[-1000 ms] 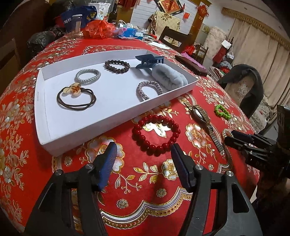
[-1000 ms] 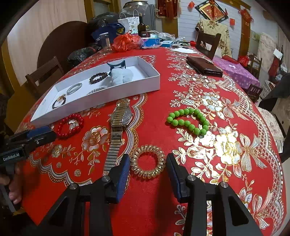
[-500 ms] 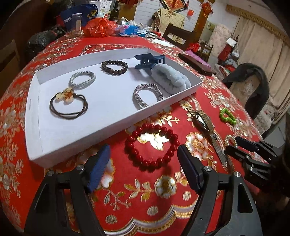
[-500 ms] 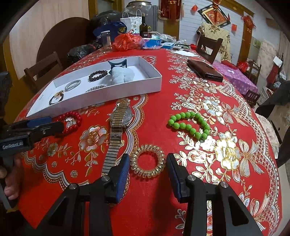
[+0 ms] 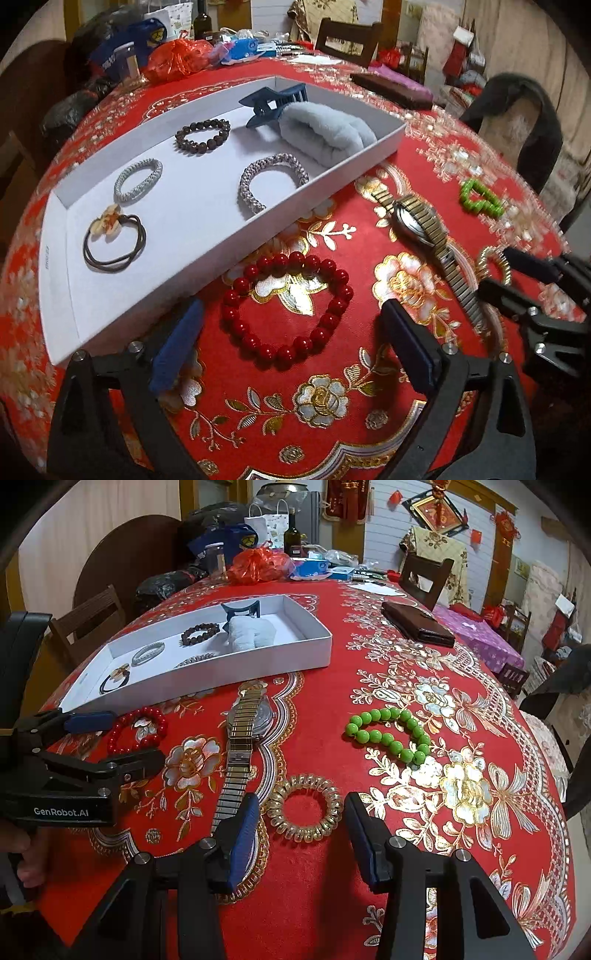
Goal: Organize jewelry
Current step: 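Grasp the red bead bracelet with the left tool while the right grasps the gold coil tie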
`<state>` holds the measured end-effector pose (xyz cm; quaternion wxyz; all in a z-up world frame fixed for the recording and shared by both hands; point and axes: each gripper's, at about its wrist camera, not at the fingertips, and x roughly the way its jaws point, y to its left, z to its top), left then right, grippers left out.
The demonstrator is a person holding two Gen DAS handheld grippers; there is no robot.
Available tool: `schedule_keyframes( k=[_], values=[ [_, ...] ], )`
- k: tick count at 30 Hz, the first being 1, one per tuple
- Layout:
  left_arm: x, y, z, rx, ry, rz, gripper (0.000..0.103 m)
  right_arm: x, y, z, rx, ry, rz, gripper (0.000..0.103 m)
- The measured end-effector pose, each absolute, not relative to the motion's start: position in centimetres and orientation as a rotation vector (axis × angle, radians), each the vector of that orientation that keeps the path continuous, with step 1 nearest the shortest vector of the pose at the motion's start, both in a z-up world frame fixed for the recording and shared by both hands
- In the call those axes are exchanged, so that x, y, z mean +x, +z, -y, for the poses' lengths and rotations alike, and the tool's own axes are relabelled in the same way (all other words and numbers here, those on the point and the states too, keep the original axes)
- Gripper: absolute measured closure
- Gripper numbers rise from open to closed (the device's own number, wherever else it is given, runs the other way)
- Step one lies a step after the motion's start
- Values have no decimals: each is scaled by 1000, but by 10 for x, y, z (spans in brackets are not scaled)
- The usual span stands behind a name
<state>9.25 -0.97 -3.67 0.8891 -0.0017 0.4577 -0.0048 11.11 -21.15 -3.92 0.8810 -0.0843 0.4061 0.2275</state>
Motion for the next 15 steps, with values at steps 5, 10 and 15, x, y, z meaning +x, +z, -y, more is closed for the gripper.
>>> schedule_keyframes(
  k=[5, 10, 15],
  values=[
    [85, -32, 2, -28, 18, -901, 58, 111, -39, 213, -178, 472, -846, 75],
    [77, -30, -7, -82, 2, -892, 87, 111, -33, 220, -134, 465, -836, 78],
    [65, -31, -28, -242, -87, -876, 87, 106, -19, 225, -76, 481, -796, 78]
  ],
)
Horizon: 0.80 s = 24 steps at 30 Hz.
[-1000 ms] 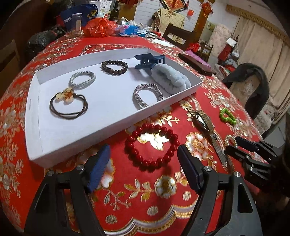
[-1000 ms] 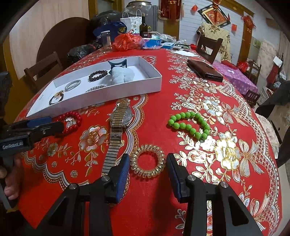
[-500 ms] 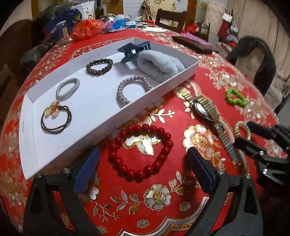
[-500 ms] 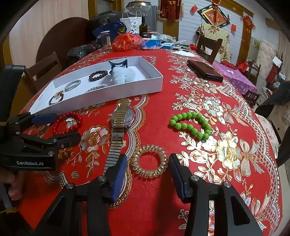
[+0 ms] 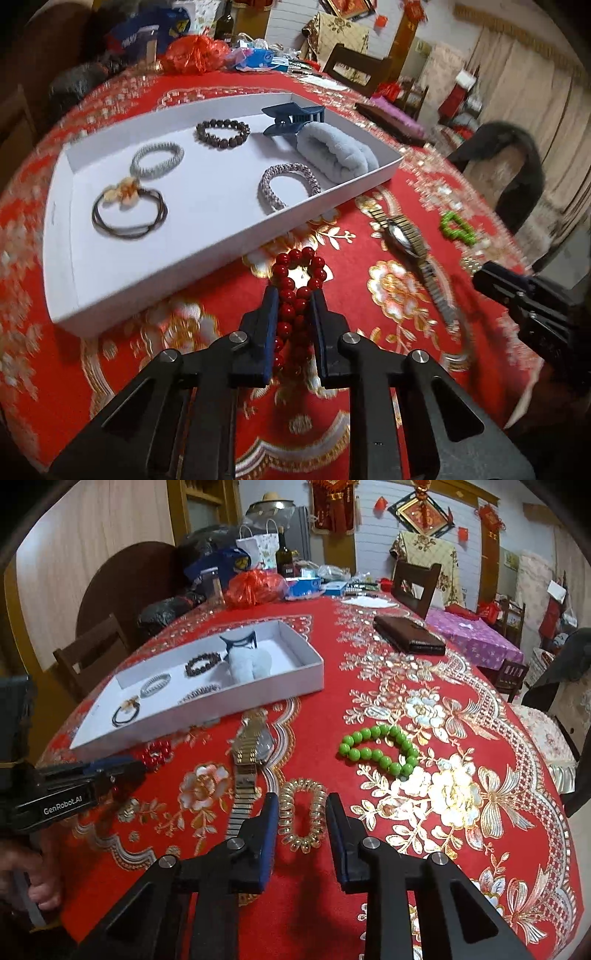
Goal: Organize jewelry
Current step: 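Grasp the red bead bracelet with the left tool while the right grasps the gold coil tie, then lift the red bracelet and gold coil tie with both tools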
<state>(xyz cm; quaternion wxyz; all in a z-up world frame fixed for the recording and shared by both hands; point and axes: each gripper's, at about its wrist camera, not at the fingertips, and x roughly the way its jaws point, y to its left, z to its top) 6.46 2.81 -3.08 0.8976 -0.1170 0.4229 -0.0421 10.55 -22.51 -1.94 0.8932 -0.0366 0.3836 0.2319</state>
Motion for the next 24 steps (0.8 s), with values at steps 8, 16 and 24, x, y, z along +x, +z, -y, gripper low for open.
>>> schedule_keyframes(
  k=[8, 16, 24],
  values=[
    [46, -20, -18, -208, -134, -787, 87, 110, -24, 222, -75, 465, -816, 78],
    [45, -20, -20, -210, -140, -778, 87, 110, -22, 224, -73, 459, -808, 78],
    [43, -21, -14, -175, -137, -777, 87, 109, -22, 223, -81, 453, -810, 78]
  ],
)
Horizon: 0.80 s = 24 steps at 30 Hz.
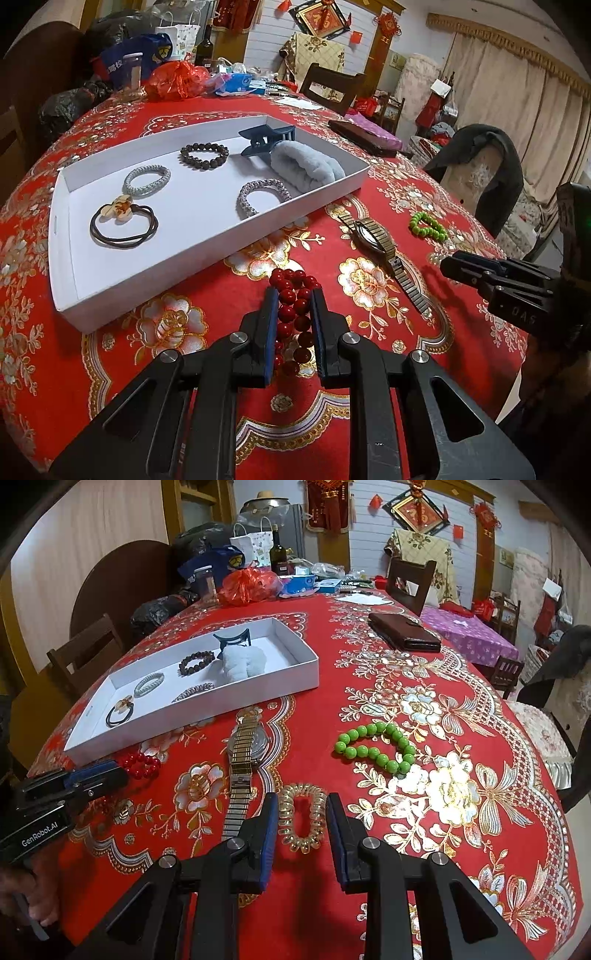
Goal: Organize jewelry
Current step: 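Lift the red bracelet and gold coil tie with both tools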
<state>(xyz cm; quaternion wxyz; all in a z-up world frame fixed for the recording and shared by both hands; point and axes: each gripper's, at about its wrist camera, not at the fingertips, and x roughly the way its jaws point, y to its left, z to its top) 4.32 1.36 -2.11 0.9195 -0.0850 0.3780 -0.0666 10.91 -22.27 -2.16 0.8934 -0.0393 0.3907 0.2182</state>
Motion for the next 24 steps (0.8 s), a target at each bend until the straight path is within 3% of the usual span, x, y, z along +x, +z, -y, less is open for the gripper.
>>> schedule_keyframes(
  k=[24],
  values=[
    [43, -22, -14, -172, -132, -780, 87, 108, -24, 221, -96, 427, -815, 78]
  ],
)
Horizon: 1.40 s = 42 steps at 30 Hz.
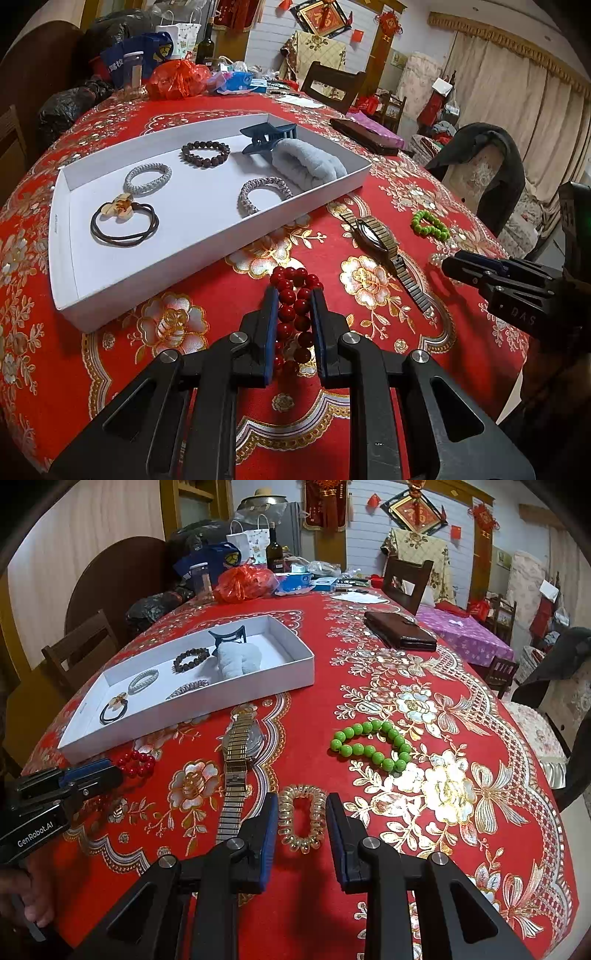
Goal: Organize jewelry
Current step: 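Lift the red bracelet and gold coil tie with both tools, then carry both items over the box and open both tools to release them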
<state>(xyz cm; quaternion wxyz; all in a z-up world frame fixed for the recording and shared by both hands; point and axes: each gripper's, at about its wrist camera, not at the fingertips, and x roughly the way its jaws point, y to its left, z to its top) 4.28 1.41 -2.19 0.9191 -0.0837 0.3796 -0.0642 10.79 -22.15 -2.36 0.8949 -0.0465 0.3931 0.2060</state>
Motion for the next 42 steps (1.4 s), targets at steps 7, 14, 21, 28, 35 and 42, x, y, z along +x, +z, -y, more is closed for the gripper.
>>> schedule_keyframes(
  k=[7, 14, 21, 28, 35, 42],
  values=[
    [42, -22, -14, -172, -133, -781, 87, 108, -23, 220, -99, 423, -815, 78],
    [42, -24, -13, -173, -132, -781, 87, 108, -21, 217, -100, 419, -812, 78],
    [42, -23, -13, -172, -133, -781, 87, 107, -18, 208, -109, 428, -801, 78],
    [41, -23, -13, -169, -136, -779, 87, 106, -12, 204, -102, 433, -794, 78],
    [37, 4, -20, -182, -158, -717, 87, 112, 15, 179, -85, 472, -742, 78],
    [48, 54, -57, -239, -141, -644, 87, 130, 44, 139, -136, 577, -721, 78]
  ],
)
